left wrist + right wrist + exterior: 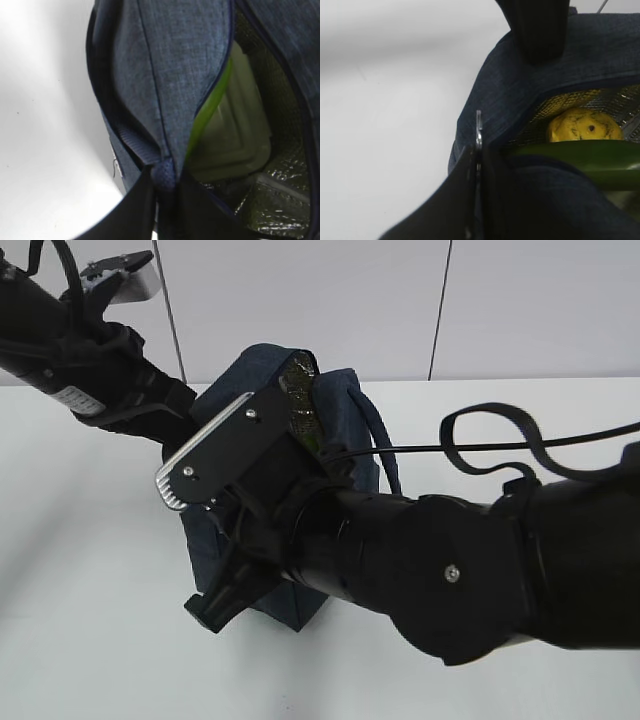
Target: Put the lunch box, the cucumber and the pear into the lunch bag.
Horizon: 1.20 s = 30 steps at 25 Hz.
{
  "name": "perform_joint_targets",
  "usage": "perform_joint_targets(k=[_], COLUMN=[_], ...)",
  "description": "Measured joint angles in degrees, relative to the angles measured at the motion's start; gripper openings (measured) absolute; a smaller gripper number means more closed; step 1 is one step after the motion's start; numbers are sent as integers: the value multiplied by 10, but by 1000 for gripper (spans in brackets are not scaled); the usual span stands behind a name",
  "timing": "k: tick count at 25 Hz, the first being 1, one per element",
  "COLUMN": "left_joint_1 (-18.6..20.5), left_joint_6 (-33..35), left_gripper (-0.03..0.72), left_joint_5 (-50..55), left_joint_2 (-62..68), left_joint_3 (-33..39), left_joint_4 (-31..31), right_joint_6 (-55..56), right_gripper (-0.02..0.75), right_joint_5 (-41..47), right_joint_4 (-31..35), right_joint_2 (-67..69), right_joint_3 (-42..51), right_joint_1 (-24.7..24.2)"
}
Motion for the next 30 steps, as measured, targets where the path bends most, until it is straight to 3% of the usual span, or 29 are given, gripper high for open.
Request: perform_joint_targets(k=[12, 30], left_joint_1=[0, 0], left_joint_6=[0, 0], left_gripper=[18, 18], left_joint_5=[7, 8], left_joint_2=[0, 0], left_joint_3=[0, 0], left_joint_4=[0, -4], right_joint_6=[-24, -134], right_gripper=[0, 0], right_joint_5=[-14, -46], right_joint_4=[9, 110], right_joint_2=[0, -1], right_joint_3=[-28, -57], right_joint_1=[0, 0])
